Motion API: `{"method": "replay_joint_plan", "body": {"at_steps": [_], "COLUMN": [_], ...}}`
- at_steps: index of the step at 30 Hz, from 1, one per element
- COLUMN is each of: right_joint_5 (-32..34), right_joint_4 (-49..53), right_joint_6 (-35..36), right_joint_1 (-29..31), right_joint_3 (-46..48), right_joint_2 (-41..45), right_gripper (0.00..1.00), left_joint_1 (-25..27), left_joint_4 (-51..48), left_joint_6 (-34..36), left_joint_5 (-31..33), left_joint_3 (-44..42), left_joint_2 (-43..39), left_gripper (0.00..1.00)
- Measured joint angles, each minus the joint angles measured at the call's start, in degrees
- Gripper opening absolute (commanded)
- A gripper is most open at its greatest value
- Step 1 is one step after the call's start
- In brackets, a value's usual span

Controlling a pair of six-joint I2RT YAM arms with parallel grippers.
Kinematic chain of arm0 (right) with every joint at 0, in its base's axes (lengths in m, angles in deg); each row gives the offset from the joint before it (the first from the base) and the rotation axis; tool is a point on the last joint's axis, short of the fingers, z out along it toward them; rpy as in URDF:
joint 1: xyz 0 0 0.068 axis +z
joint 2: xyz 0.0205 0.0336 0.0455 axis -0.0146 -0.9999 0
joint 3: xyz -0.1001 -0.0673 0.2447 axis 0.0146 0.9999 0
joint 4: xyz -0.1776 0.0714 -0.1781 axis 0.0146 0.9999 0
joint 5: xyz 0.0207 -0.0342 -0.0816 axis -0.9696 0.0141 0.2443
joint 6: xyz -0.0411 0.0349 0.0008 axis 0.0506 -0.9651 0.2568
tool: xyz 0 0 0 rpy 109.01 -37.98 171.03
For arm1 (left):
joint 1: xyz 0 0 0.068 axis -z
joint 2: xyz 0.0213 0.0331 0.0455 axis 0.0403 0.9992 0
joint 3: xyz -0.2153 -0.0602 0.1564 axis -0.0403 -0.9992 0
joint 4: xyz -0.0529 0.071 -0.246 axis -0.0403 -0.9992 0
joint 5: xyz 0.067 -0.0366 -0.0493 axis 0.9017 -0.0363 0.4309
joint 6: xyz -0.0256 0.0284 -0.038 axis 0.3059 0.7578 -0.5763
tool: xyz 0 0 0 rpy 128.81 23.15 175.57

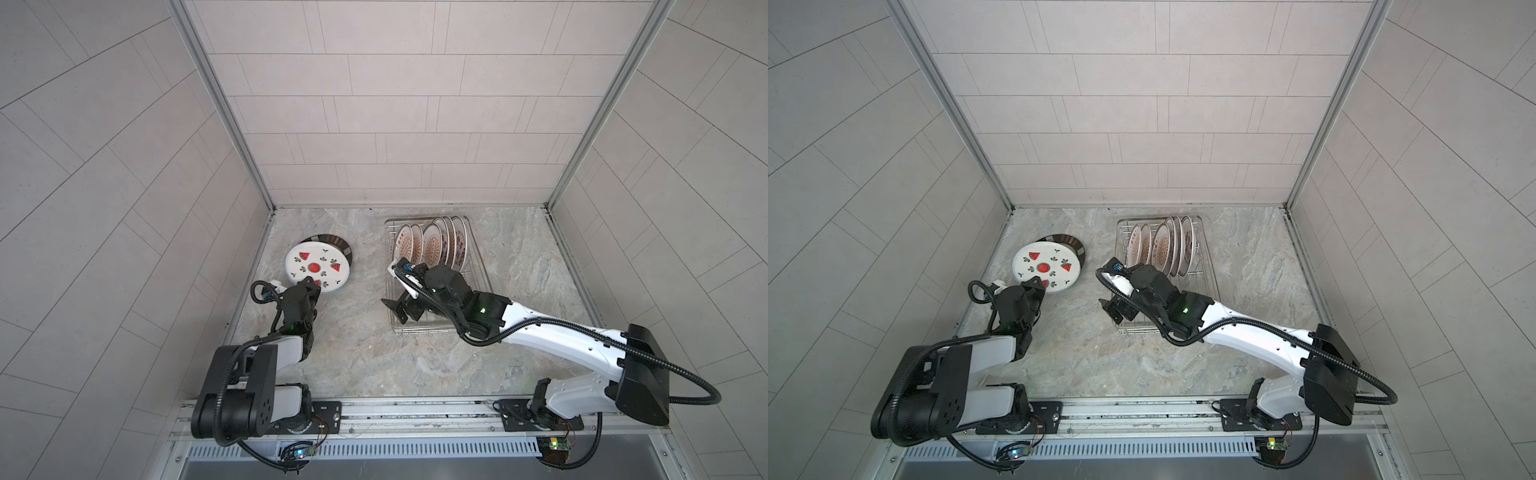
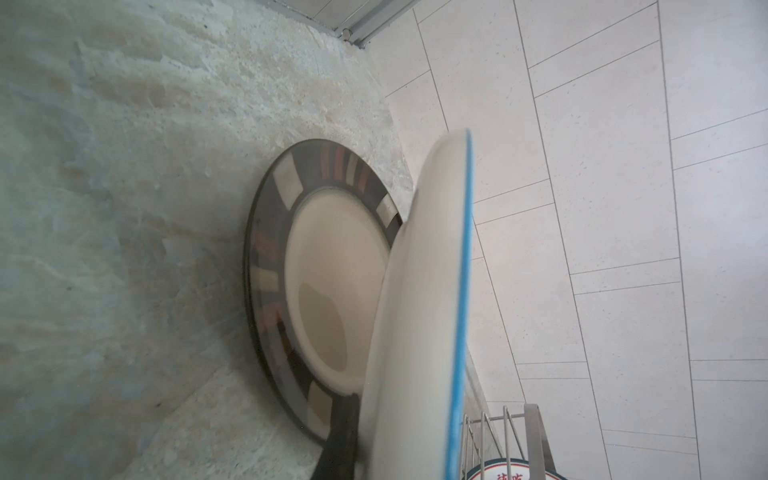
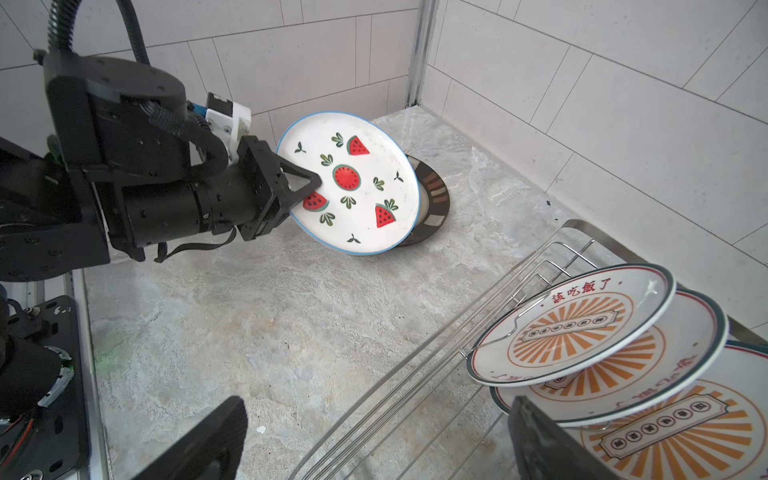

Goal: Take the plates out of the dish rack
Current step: 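Carry the plate with the left gripper toward the dark-rimmed plate while the right withdraws, then lower the watermelon plate onto the dark-rimmed plate with the left gripper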

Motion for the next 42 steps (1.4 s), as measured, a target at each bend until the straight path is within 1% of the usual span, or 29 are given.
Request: {"method": "replay_joint_plan", "body": {"at_steps": [5,9,14,18,24,27,42], "right_joint_5": [0.0,0.0,0.0,0.0,0.2,0.2,0.1], "right_joint_4": [0.8,1.2,1.7,1.9,2.0,2.0,2.2], "right_joint_6": [0.7,1.1,1.5,1.8,2.2,2.2,2.2], "right_joint_1": [0.0,0.0,0.0,0.0,0.0,0.0,0.0], "right_joint_3": [-0.7,-0.8,-0.9,-0.9,-0.9,-0.9,-1.0], "right_joint_2": [-1.8,-1.8,-1.8,-1.8,-1.8,-1.8,-2.6], "right_gripper": [1.0,0.99,1.0,1.0,1.0,1.0,1.0], "left_joint_1": [0.0,0.0,0.0,0.0,-0.2,-0.2,-0.3], "left_joint_4": [0.4,0.1,0.9,2.1,3.4,3.5,2.7], "left_joint_6": [0.1,0.5,0.7,0.7,1.0,1.2,3.2], "left_joint_5": [2.1,3.2,3.5,3.7,4.5,5.0,7.9], "left_joint_3": [0.9,2.6,4.3,4.4,4.7,5.2,6.4], "left_joint_2": [1.7,4.5,8.1,10.1,11.6,11.8,12.5], "left_gripper": [0.0,0.04,0.04,0.08,0.18,0.22,0.27]}}
